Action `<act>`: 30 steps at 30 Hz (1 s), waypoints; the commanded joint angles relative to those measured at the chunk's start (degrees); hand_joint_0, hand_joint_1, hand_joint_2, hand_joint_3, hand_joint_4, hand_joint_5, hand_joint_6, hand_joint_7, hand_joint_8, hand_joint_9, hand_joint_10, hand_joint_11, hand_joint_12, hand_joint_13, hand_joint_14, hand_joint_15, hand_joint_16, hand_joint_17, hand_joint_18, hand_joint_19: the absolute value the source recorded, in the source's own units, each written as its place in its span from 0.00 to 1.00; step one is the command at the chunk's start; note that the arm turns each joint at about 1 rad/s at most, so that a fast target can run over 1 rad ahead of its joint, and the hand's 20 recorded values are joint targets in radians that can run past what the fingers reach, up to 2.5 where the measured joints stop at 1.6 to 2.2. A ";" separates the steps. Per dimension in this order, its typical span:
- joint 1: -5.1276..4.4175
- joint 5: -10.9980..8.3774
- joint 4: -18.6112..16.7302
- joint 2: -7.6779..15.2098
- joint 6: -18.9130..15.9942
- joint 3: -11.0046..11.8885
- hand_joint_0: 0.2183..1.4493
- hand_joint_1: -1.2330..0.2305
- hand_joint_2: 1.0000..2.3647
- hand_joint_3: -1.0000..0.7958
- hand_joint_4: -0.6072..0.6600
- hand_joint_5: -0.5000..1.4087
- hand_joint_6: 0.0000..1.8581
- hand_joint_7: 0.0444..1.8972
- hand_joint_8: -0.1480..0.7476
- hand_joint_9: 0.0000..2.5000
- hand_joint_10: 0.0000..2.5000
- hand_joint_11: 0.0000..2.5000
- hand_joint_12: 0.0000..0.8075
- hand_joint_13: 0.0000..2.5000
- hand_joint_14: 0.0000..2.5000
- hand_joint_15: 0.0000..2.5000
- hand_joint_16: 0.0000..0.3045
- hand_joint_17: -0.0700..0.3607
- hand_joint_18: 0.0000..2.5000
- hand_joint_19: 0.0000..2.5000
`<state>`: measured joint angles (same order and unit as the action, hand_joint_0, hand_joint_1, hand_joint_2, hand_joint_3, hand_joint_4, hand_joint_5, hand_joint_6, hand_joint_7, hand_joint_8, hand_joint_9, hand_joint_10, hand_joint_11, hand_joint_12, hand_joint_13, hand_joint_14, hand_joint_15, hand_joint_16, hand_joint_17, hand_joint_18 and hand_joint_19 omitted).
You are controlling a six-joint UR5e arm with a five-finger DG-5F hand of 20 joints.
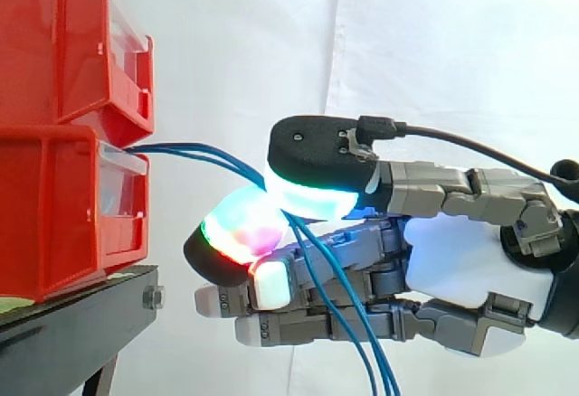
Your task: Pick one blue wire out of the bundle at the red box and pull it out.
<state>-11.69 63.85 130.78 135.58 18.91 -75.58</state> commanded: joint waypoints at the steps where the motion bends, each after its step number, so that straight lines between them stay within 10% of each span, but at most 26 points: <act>1: 0.00 0.05 0.00 -0.06 -0.19 0.00 0.29 0.35 0.02 0.61 0.54 0.20 0.47 0.63 0.58 0.34 0.01 0.20 0.51 0.08 0.00 0.05 0.20 0.47 0.00 0.12; 30: 0.44 1.10 13.18 -4.63 -0.72 0.00 0.30 0.37 0.02 0.55 0.57 0.18 0.48 0.60 0.53 0.37 0.01 0.33 0.46 0.10 0.00 0.07 0.17 0.44 0.02 0.13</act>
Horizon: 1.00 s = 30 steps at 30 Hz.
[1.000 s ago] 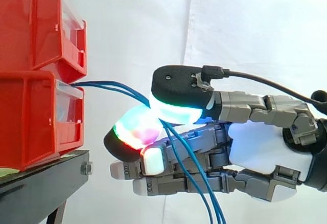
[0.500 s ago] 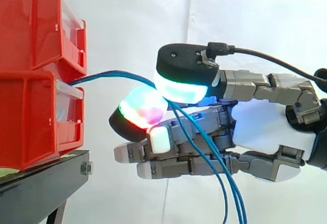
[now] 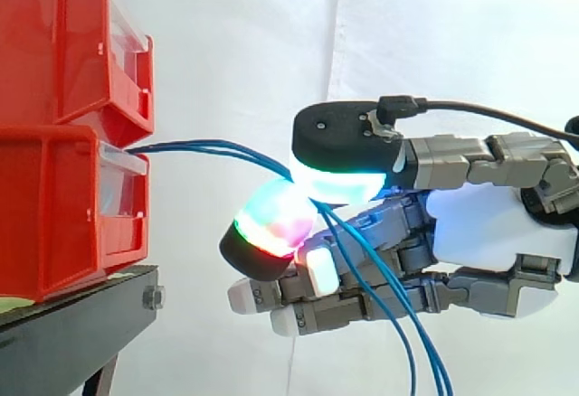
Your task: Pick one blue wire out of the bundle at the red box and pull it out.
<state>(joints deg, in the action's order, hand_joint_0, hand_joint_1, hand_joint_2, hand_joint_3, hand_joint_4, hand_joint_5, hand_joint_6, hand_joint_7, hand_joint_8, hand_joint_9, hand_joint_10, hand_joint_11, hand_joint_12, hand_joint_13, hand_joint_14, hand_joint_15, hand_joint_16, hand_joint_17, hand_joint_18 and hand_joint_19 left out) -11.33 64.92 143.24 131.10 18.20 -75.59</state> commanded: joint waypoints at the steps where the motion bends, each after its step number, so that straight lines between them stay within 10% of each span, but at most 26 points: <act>1: 0.00 0.03 0.90 -0.23 0.00 0.00 0.30 0.37 0.02 0.54 0.56 0.18 0.48 0.59 0.52 0.37 0.01 0.34 0.46 0.10 0.00 0.07 0.17 0.44 0.03 0.13; 30: 0.52 -0.06 10.22 -4.37 0.00 0.00 0.31 0.28 0.02 0.47 0.61 0.17 0.48 0.61 0.53 0.38 0.01 0.42 0.46 0.13 0.00 0.09 0.17 0.44 0.03 0.12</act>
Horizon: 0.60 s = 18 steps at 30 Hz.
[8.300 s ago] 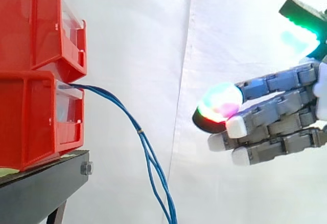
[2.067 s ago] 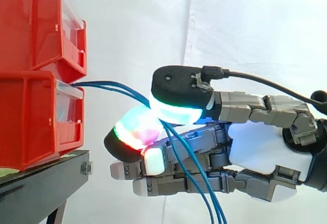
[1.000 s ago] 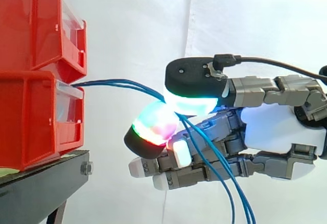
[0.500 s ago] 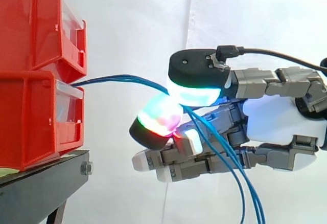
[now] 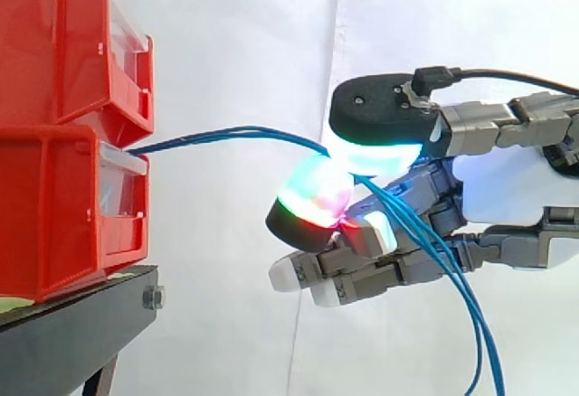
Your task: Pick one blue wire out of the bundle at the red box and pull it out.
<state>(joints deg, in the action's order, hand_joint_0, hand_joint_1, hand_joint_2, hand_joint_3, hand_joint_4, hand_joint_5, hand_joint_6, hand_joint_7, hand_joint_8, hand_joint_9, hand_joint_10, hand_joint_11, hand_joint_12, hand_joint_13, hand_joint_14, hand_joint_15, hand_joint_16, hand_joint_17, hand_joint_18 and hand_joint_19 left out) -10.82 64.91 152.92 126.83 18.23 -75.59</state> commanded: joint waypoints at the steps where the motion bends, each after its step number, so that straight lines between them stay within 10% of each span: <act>1: 0.01 -0.05 0.44 -0.09 -0.03 0.00 0.32 0.28 0.02 0.46 0.61 0.17 0.48 0.61 0.53 0.38 0.01 0.42 0.46 0.14 0.00 0.09 0.17 0.44 0.03 0.12; 18: 0.19 -0.05 0.36 -0.09 -0.03 0.00 0.27 0.49 0.01 0.33 0.78 0.19 0.41 0.62 0.53 0.37 0.01 0.32 0.43 0.16 0.00 0.10 0.16 0.42 0.03 0.14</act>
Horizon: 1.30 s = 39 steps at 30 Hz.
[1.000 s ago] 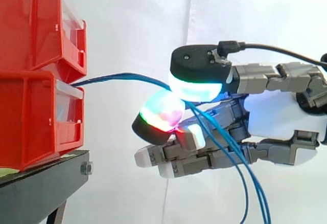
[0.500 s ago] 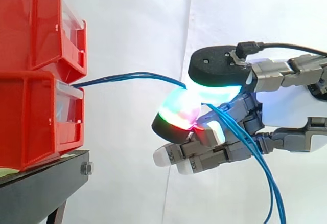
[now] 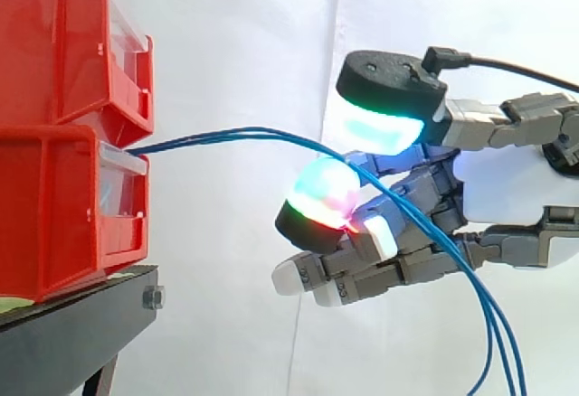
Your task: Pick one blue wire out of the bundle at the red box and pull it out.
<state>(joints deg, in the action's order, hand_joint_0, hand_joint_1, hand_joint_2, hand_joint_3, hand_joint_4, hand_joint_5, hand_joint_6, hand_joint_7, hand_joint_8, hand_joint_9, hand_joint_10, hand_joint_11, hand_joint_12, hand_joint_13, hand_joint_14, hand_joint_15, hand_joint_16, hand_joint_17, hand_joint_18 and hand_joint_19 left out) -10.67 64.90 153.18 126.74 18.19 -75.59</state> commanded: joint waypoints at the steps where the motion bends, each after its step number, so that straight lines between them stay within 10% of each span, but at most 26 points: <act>1: 0.04 -0.04 0.01 0.00 0.00 0.00 0.27 0.50 0.01 0.33 0.77 0.20 0.41 0.63 0.52 0.38 0.01 0.32 0.43 0.16 0.00 0.10 0.16 0.42 0.03 0.14; 24: 0.21 0.05 -0.08 0.00 0.00 0.00 0.31 0.30 0.02 0.52 0.59 0.17 0.49 0.70 0.54 0.36 0.01 0.39 0.45 0.14 0.00 0.09 0.16 0.42 0.02 0.12; 39: 0.48 0.05 -0.08 0.00 0.00 0.00 0.30 0.31 0.00 0.28 0.73 0.17 0.45 0.60 0.52 0.32 0.01 0.34 0.45 0.12 0.00 0.07 0.17 0.43 0.00 0.11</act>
<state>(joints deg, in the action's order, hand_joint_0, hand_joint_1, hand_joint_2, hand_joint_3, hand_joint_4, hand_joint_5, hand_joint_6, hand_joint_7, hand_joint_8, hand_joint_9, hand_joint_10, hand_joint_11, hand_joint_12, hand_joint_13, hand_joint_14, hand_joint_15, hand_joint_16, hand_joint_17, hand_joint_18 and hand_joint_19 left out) -10.29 64.95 153.25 126.74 18.19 -75.59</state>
